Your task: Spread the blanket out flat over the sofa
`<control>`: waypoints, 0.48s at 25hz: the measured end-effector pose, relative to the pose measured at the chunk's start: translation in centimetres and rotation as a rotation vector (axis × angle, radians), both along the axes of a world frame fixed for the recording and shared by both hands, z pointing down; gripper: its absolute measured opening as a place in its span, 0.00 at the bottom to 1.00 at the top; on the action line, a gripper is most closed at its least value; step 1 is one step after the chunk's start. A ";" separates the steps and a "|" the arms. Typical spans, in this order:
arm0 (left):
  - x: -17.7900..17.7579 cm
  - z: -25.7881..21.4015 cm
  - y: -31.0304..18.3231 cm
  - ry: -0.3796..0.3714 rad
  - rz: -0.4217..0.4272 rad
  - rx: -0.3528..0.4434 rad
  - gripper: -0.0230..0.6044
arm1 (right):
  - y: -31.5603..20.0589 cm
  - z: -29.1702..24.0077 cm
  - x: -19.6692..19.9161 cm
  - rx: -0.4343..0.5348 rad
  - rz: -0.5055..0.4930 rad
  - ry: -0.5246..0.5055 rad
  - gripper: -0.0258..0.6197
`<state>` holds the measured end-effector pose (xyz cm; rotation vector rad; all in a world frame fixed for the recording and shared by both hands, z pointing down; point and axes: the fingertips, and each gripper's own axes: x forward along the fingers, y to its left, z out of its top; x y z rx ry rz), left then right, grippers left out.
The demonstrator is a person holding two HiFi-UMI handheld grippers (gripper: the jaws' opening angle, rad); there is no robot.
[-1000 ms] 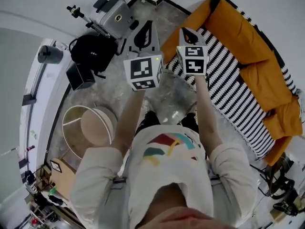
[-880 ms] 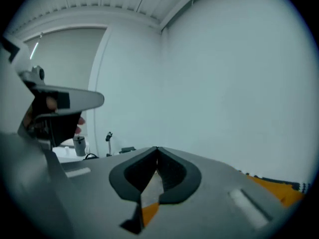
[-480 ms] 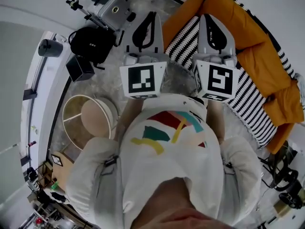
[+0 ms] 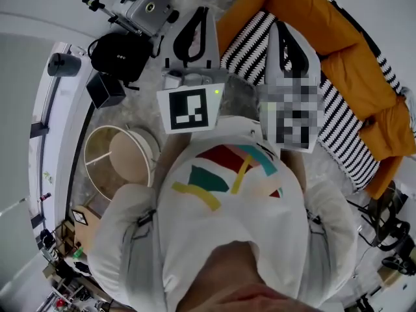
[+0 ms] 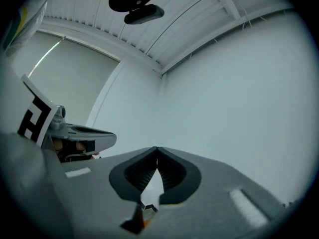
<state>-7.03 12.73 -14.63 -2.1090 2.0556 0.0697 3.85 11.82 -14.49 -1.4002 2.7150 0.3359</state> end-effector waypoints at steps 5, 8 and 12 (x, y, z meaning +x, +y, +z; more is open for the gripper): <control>0.8 0.1 0.3 -0.016 0.015 -0.004 0.07 | 0.2 -0.3 0.0 0.004 -0.006 -0.012 0.05; 0.7 0.2 0.4 -0.024 0.014 -0.002 0.07 | 0.4 -0.5 -0.4 0.010 -0.016 -0.017 0.05; 0.1 0.0 0.6 -0.024 0.005 0.003 0.07 | 0.5 -0.5 -0.5 0.014 -0.019 -0.014 0.05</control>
